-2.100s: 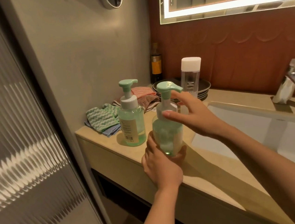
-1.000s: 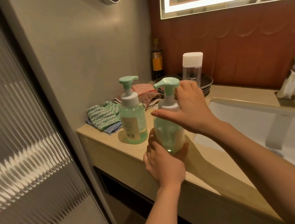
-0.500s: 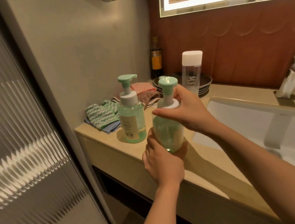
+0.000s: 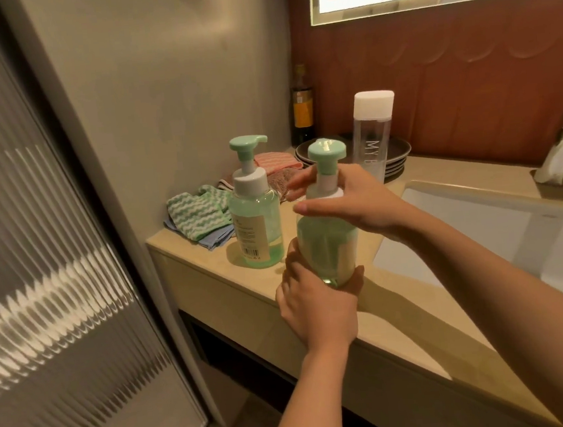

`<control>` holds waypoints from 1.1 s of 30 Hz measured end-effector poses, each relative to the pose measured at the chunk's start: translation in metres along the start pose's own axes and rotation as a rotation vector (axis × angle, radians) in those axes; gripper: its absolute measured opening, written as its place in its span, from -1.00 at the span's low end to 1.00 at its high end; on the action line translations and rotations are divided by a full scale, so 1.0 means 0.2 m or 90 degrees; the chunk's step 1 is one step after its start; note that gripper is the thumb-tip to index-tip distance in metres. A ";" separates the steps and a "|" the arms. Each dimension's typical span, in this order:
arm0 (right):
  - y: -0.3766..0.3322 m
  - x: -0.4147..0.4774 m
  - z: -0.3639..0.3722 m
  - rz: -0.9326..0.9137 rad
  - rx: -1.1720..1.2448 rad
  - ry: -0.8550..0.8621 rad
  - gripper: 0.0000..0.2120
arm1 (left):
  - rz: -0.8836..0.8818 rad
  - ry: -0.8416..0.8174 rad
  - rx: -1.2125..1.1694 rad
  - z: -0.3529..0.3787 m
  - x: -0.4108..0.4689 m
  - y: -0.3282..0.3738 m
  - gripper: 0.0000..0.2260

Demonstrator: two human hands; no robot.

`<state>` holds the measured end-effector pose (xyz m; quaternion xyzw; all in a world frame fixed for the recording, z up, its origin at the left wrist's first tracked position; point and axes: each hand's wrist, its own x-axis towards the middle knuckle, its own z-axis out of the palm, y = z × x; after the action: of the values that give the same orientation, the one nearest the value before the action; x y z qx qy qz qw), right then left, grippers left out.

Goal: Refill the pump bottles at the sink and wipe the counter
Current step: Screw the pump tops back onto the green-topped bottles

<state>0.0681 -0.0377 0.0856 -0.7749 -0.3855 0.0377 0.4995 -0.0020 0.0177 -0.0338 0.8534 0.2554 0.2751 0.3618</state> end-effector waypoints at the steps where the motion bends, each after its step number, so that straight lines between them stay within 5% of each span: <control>1: 0.01 0.00 0.00 0.001 0.013 0.003 -0.83 | 0.000 -0.004 0.006 0.00 0.00 0.00 -0.10; 5: 0.03 0.01 0.08 0.032 -0.061 0.147 -0.88 | 0.022 -0.015 -0.011 0.00 0.02 -0.01 -0.06; 9: 0.03 0.00 0.21 0.044 -0.161 0.357 -0.70 | 0.027 0.009 -0.047 -0.02 -0.01 -0.01 0.03; 11: 0.01 -0.03 0.22 0.029 -0.161 0.355 -0.62 | 0.026 0.033 -0.045 -0.03 -0.01 -0.01 0.05; 14: 0.00 -0.09 0.16 0.015 -0.103 0.271 -0.63 | 0.010 0.008 -0.044 -0.02 -0.01 -0.02 -0.28; 17: 0.03 -0.14 0.07 0.011 -0.054 0.177 -0.62 | 0.040 0.078 -0.011 -0.02 0.00 -0.01 -0.14; 20: 0.05 -0.12 -0.03 0.044 -0.013 0.071 -0.39 | 0.033 -0.010 -0.017 -0.01 0.01 -0.01 -0.13; 23: 0.03 -0.08 -0.09 0.054 0.050 -0.026 -0.36 | 0.033 0.001 -0.025 0.00 0.01 -0.01 -0.11; 26: 0.02 -0.06 -0.09 0.054 -0.027 0.044 -0.48 | 0.021 0.004 -0.028 0.00 0.02 0.00 -0.09; 33: 0.04 -0.01 0.09 0.052 -0.218 0.293 -0.38 | 0.004 -0.013 0.005 0.02 0.02 -0.02 -0.11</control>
<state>0.0627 -0.0278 0.0690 -0.8510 -0.2315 -0.1845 0.4339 0.0019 0.0210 -0.0376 0.8584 0.2505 0.2661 0.3600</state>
